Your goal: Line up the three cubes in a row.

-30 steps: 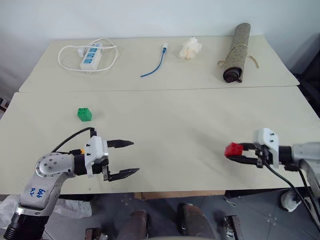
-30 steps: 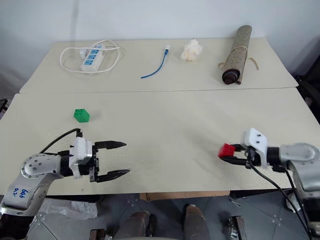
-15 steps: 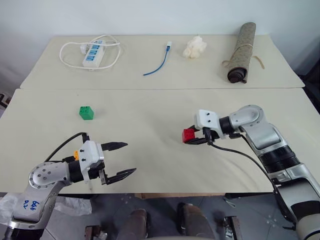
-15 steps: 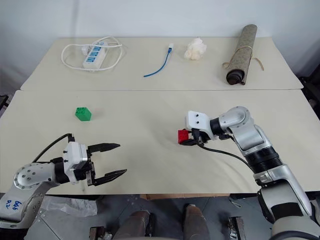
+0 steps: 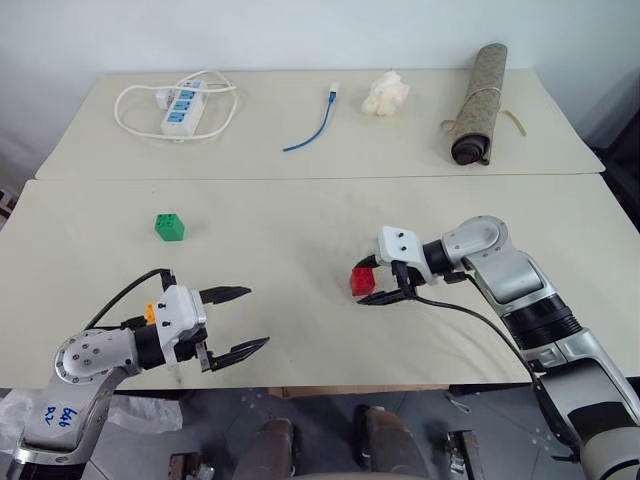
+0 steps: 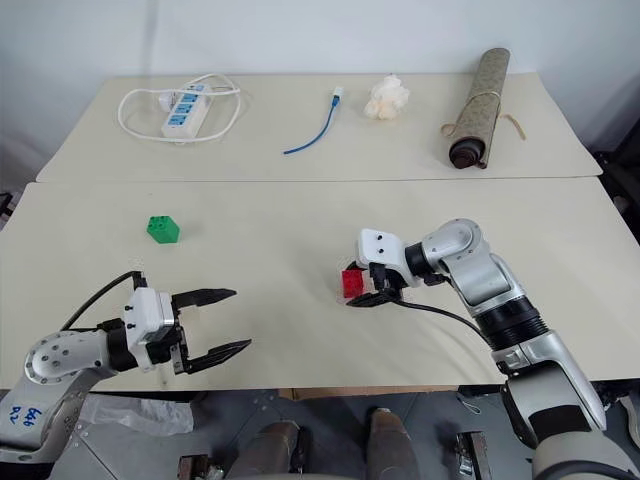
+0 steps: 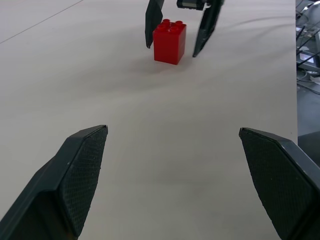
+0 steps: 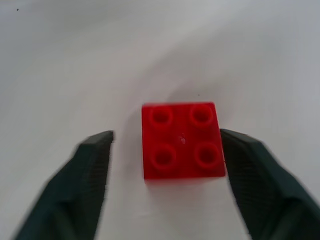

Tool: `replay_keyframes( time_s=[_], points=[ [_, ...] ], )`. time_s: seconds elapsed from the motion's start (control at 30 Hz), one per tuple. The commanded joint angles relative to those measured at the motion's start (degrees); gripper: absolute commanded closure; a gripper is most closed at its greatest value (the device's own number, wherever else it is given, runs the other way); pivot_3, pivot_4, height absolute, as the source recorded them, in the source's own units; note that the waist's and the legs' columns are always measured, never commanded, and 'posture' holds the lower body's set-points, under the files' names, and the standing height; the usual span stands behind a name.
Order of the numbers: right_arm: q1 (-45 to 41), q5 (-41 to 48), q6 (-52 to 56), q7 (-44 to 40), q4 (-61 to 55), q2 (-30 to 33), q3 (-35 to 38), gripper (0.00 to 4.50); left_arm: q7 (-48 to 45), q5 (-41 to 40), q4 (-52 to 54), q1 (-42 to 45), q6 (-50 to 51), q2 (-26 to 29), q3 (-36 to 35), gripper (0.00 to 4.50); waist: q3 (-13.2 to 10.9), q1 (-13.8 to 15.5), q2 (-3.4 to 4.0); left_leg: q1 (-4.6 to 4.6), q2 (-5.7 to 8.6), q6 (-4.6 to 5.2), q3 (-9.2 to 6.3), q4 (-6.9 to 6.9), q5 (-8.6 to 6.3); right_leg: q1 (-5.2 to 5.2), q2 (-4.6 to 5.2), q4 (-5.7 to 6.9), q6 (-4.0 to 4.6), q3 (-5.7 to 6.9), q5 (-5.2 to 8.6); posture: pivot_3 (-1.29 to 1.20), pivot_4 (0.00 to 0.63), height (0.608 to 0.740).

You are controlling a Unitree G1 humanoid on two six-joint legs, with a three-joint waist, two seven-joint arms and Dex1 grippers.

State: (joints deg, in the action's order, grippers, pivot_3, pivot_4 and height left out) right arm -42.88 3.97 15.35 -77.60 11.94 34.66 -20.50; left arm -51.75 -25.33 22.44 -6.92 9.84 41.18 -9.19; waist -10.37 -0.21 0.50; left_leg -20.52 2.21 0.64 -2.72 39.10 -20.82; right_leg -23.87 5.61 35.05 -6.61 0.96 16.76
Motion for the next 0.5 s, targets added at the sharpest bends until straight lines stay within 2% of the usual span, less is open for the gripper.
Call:
replay_keyframes(
  time_s=[0.03, 0.17, 0.23, 0.3, 0.43, 0.5],
  points=[
    [0.14, 0.73, -0.41, 0.05, -1.32, 0.11, 1.15, 0.01, 1.09, 0.05, 2.83, -0.64, -0.81, 0.13, -2.51, 0.0, 0.0, -0.01, 0.0, 0.0, 0.0, 0.0, 0.0, 0.0, 0.0, 0.0, 0.0, 0.0, 0.0, -0.01, 0.0, 0.0, 0.15, 0.74],
    [1.5, 5.15, -2.74, -2.12, -3.65, 2.44, 5.94, 0.01, 4.85, -4.58, 5.25, -1.88, 1.19, -1.74, -9.13, 0.0, 0.0, 0.14, 0.0, 0.0, 0.01, 0.0, -0.01, 0.0, 0.0, 0.0, 0.01, -0.01, 0.0, -0.02, 0.0, 0.0, 0.15, 0.74],
    [4.96, 13.32, -9.94, -5.99, -3.3, 1.07, 12.67, 0.01, 9.33, -9.68, 6.09, -2.97, 2.49, -4.14, -17.78, 0.0, 0.0, 0.13, -0.01, -0.02, 0.01, 0.01, -0.03, 0.0, -0.01, 0.01, 0.02, -0.03, 0.0, -0.04, 0.0, 0.0, 0.15, 0.74],
    [8.58, 21.84, -12.54, -8.39, -3.12, -1.21, 19.62, 0.01, 12.55, -12.99, 5.02, -5.65, 2.29, -6.53, -27.31, 0.0, 0.0, 0.13, -0.07, -0.02, -0.04, -0.01, -0.09, -0.02, -0.03, 0.05, 0.0, -0.08, 0.0, -0.04, 0.0, 0.0, 0.15, 0.74],
    [14.34, 27.47, -7.63, -5.27, -5.55, -2.19, 24.16, 0.01, 13.63, -15.41, 0.73, -11.95, 1.04, -10.19, -37.87, 0.0, 0.0, -0.12, -0.07, 0.04, -0.11, -0.06, -0.01, -0.02, -0.05, 0.08, -0.07, -0.09, 0.0, -0.05, 0.0, 0.0, 0.15, 0.74],
    [17.38, 28.22, -11.06, -6.25, -5.54, -3.36, 25.12, 0.01, 14.55, -16.23, -3.15, -15.38, 0.02, -13.27, -42.3, 0.0, 0.0, -0.11, -0.07, 0.14, -0.11, -0.05, 0.03, -0.02, -0.05, 0.17, -0.06, -0.1, 0.0, -0.09, 0.0, 0.0, 0.15, 0.74]
  ],
)
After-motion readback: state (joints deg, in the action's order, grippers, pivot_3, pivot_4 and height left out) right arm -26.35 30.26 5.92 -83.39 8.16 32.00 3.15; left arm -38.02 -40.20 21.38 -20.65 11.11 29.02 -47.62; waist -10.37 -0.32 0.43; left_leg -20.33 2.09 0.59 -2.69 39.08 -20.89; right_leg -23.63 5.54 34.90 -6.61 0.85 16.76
